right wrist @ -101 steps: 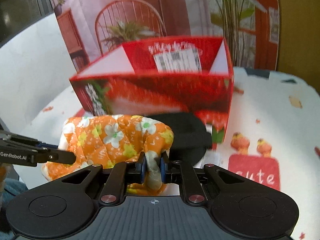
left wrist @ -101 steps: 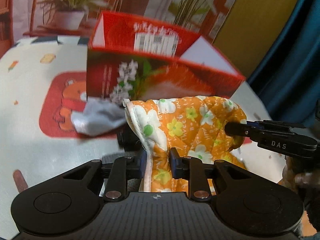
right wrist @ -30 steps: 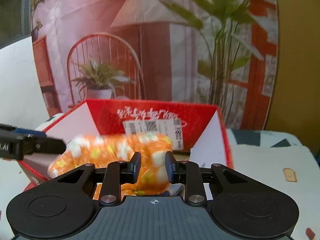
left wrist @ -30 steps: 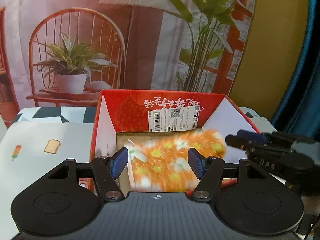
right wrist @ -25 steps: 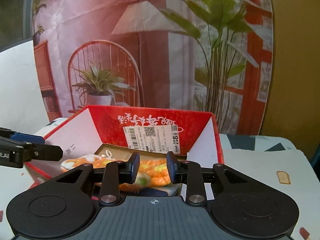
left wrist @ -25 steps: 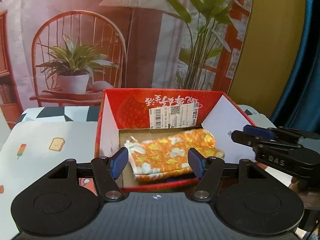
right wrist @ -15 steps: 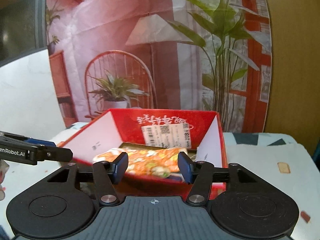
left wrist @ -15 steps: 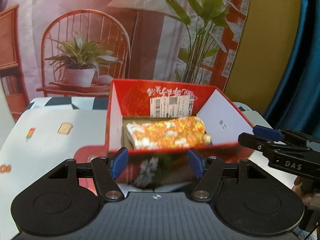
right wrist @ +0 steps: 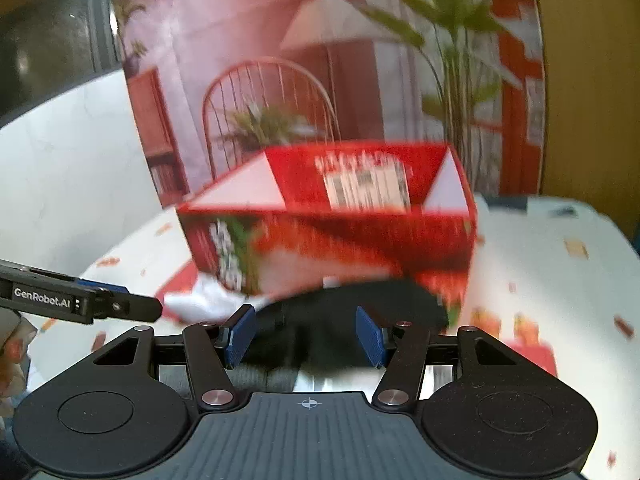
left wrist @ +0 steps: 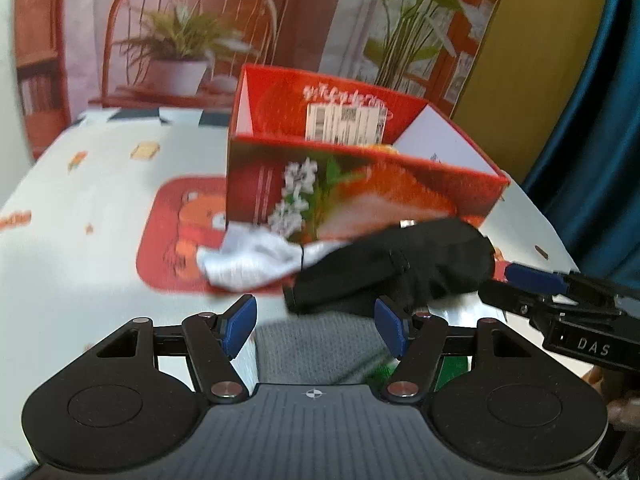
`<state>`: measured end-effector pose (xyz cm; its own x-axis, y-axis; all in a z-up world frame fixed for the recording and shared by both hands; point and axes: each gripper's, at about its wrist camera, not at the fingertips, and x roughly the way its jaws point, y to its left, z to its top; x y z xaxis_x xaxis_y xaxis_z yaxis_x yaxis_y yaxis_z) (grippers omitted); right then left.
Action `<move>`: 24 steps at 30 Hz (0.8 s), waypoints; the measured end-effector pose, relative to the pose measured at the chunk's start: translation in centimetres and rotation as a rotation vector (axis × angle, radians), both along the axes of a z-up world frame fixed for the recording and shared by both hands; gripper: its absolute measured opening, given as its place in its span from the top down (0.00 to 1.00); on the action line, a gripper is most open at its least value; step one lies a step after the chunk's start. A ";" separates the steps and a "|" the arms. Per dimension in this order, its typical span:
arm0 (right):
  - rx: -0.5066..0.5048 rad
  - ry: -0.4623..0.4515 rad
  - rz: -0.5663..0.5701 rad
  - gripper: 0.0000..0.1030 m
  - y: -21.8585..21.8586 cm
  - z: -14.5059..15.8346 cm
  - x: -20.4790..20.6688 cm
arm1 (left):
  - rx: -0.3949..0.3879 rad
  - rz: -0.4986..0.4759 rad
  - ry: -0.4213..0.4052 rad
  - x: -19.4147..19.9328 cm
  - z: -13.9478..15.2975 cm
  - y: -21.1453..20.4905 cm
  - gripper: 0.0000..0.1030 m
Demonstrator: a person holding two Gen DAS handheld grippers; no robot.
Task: Organize soft objects
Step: 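Move both grippers back to the green tasseled sachet on the pile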
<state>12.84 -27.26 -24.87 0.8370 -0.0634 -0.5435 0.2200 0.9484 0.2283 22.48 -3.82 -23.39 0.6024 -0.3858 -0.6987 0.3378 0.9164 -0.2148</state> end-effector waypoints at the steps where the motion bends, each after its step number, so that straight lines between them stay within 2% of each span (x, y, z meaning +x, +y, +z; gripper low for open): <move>1: 0.017 0.014 -0.004 0.49 0.1 -0.3 -0.5 | -0.009 0.002 0.011 -0.3 -0.3 0.1 0.35; 4: 0.053 0.043 -0.002 0.49 0.6 -1.1 -1.5 | -0.026 -0.016 0.025 -1.1 -0.8 -0.2 0.35; 11: 0.027 0.084 0.023 0.49 1.9 -2.0 -2.9 | -0.044 -0.032 0.047 -2.7 -1.8 -0.3 0.35; 15: 0.021 0.098 0.066 0.49 2.6 -2.2 -2.9 | -0.056 0.000 0.063 -2.6 -2.0 -0.1 0.35; 24: 0.024 0.163 0.149 0.49 4.3 -3.5 -2.3 | -0.055 -0.021 0.095 -2.9 -2.9 -0.5 0.35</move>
<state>10.58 -22.98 -28.32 0.7372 0.0689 -0.6722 0.1141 0.9678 0.2244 19.62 -4.36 -26.28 0.5261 -0.4370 -0.7295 0.3321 0.8953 -0.2968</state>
